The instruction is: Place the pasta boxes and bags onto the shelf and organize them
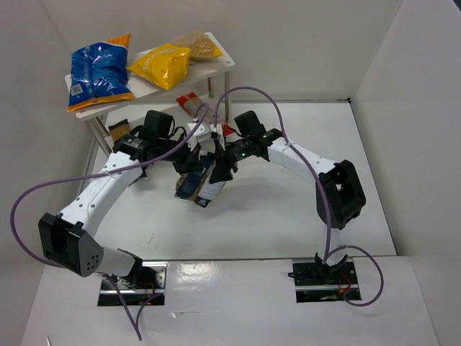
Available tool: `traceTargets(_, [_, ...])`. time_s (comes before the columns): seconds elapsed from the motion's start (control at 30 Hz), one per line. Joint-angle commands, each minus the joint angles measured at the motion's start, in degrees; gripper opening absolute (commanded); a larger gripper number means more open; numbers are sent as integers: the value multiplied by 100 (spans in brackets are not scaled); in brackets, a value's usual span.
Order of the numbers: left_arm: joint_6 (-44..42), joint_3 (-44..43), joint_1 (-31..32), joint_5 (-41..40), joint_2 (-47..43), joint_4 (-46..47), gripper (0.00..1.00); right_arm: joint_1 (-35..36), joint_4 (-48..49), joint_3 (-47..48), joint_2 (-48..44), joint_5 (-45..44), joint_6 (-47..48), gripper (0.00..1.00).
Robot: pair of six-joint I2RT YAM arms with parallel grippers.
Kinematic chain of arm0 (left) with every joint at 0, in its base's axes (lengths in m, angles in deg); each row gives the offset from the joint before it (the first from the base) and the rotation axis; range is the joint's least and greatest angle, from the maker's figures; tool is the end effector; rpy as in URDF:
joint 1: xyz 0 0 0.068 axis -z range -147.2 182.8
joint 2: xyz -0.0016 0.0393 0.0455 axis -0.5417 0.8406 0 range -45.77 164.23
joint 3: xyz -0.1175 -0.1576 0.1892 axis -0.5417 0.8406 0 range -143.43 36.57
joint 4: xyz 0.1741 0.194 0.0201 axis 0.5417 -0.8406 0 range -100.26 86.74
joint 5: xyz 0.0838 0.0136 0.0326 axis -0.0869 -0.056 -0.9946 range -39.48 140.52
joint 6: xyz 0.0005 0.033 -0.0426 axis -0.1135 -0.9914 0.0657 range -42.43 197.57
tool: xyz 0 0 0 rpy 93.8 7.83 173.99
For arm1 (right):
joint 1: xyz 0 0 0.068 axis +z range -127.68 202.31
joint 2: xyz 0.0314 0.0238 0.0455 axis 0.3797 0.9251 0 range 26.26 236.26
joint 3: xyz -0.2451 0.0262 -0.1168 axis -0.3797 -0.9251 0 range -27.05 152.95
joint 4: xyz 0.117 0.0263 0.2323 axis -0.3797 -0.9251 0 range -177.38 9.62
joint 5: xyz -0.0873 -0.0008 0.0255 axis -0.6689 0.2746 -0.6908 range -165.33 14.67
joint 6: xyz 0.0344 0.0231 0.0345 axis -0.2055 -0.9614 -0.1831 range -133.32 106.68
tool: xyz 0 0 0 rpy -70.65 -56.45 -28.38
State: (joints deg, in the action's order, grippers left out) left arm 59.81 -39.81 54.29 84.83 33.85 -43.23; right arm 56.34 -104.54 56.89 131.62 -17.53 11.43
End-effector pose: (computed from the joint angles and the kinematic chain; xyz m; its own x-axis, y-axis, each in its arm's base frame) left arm 0.2678 -0.1271 0.3485 -0.3978 0.4273 -0.8119 0.8465 0.5122 -0.1452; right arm 0.3188 0.2516 0.2680 -0.2071 -0.4091 -0.8887 -0.9644 -0.0673 0.2557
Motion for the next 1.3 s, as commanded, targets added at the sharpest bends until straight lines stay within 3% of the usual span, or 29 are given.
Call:
traceTargets(0.0, [28, -483, 74, 596, -297, 745, 0, 307, -28, 273, -50, -102, 48, 0])
traceTargets(0.03, [-34, -535, 74, 525, -376, 745, 2, 307, -27, 220, -103, -346, 47, 0])
traceTargets(0.07, [-87, -536, 22, 472, -463, 614, 33, 307, -27, 141, -208, -453, 47, 0])
traceTargets(0.1, [-87, -536, -40, 359, -517, 613, 46, 307, 25, 140, -261, -558, 47, 0])
traceTargets(0.2, [-149, -589, -268, 279, -727, 551, 67, 307, 183, -45, -420, -901, 47, 0])
traceTargets(0.4, [-149, -422, -559, 463, -921, 551, 67, 307, 237, -229, -481, -1148, 47, 0])
traceTargets(0.47, [-149, -369, -699, 332, -974, 498, 73, 359, 289, -229, -481, -1200, 47, 0])
traceTargets(0.6, [-149, -308, -1015, 155, -1299, 376, 74, 360, 351, -361, -534, -1358, 108, 0])
traceTargets(0.8, [-8, 315, -1358, -1258, -2088, 121, 84, 833, 52, -414, -534, -2270, 521, 0])
traceTargets(1.03, [184, 1317, -1814, -1857, -3003, -284, 90, 1019, -589, -712, -394, -3028, 925, 0])
traceTargets(1.1, [299, 1502, -1956, -1988, -3240, -223, 90, 1071, -747, -809, -454, -3169, 1066, 9])
traceTargets(1.13, [378, 1581, -2095, -1989, -3303, -161, 90, 1072, -800, -888, -455, -3222, 1119, 26])
traceTargets(1.23, [519, 1837, -2220, -2182, -3435, -20, 90, 1072, -906, -941, -569, -3433, 1190, 60])
traceTargets(1.27, [519, 1889, -2298, -2261, -3435, 67, 90, 1133, -906, -941, -569, -3520, 1268, 75])
